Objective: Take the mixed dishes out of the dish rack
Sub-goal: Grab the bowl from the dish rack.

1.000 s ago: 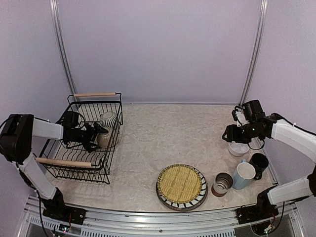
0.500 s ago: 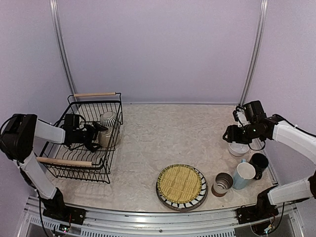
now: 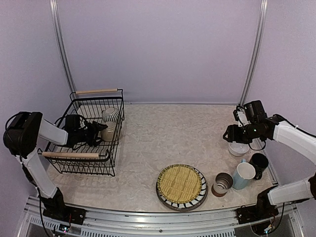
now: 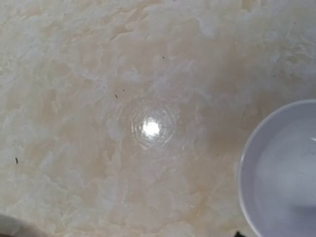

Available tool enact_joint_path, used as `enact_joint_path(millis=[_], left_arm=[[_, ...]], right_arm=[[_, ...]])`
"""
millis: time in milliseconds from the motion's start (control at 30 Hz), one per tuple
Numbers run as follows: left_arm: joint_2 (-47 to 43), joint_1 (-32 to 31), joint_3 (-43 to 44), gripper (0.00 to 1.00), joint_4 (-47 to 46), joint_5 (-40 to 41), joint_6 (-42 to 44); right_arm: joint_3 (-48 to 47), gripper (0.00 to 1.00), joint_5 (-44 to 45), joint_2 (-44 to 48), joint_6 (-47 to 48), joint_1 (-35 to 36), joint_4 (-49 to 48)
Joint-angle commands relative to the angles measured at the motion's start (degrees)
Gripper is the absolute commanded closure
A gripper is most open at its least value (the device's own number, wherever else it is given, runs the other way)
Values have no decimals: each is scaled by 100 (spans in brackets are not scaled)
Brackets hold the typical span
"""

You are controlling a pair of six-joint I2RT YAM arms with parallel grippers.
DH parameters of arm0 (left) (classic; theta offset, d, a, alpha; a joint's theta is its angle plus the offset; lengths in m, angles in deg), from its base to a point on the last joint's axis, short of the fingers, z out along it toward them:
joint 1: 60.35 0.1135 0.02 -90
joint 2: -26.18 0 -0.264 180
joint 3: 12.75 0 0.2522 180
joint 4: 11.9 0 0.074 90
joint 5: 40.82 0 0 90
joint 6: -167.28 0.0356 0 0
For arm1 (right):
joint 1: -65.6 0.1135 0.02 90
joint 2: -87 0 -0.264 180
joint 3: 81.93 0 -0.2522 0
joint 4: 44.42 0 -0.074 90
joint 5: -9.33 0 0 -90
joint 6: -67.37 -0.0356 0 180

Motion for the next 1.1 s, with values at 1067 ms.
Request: enact_joint_path(millis=[1067], left_arm=[[-3251,1031,-370,68,2035,-408,335]], right_arm=[[-306,34,-15,-55,-209,416,-84]])
